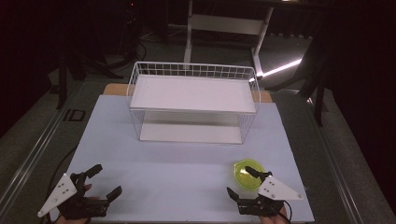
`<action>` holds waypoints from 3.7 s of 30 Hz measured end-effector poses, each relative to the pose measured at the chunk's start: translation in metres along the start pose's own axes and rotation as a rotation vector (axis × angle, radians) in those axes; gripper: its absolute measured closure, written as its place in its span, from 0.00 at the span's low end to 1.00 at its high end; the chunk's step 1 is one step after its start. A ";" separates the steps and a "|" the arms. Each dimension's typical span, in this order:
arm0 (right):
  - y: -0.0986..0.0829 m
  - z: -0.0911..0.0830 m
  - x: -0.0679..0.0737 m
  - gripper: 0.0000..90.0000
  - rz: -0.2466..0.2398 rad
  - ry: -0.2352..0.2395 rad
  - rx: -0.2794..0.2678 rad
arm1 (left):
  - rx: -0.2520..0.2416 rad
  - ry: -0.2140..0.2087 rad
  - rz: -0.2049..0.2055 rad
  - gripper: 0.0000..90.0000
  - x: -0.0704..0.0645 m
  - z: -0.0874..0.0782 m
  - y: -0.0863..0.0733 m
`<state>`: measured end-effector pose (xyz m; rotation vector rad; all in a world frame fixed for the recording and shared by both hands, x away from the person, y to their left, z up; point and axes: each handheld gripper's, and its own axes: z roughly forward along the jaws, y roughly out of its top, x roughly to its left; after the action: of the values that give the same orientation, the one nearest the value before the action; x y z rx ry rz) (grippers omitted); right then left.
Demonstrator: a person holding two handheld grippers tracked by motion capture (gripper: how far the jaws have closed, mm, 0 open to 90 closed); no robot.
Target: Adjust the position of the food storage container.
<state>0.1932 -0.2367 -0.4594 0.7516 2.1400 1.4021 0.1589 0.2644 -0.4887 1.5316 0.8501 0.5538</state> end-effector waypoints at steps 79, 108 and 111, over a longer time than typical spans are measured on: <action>-0.077 -0.020 -0.092 1.00 0.184 -0.234 0.293 | 0.011 -0.001 0.011 0.01 -0.002 0.000 -0.004; -0.053 0.065 -0.074 1.00 0.187 0.012 0.335 | 0.015 -0.005 0.031 0.01 -0.003 0.000 -0.002; -0.056 0.060 -0.075 1.00 0.173 -0.010 0.344 | 0.015 -0.003 0.033 0.01 -0.003 0.000 -0.002</action>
<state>0.2772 -0.2652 -0.5262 1.0917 2.3879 1.1159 0.1569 0.2623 -0.4905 1.5623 0.8304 0.5701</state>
